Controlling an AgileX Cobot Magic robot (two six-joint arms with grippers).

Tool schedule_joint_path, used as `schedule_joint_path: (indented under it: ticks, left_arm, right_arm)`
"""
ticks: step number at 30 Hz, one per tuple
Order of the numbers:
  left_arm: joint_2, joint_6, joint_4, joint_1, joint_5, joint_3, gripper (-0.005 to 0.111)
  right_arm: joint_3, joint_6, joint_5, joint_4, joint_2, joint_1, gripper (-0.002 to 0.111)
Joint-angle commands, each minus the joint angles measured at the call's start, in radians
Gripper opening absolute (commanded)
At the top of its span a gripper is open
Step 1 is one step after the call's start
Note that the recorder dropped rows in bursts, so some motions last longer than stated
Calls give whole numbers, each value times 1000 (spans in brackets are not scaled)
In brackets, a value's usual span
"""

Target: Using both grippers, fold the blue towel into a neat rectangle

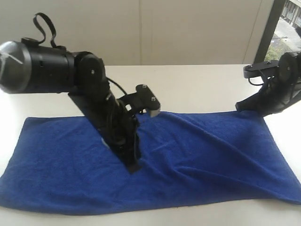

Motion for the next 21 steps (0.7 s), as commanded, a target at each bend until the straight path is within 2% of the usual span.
schedule_joint_path:
  ticks: [1,6,9,21]
  left_arm:
    - [-52,-187,163,-1,-43,175,0]
    - [-43,-455,465,-1,-115,324,0]
    - [-43,-537,554,-1,-144,379,0]
    - [-43,-565,538,-1,-188,430,0]
  right_arm:
    - [-127,-44,33,20,98,-3,0]
    - [-183,-69,36,29,145,-3,0]
    - [-192,-69,21,29,155,-3,0]
    - [-212,-85,41,27,184,-3,0]
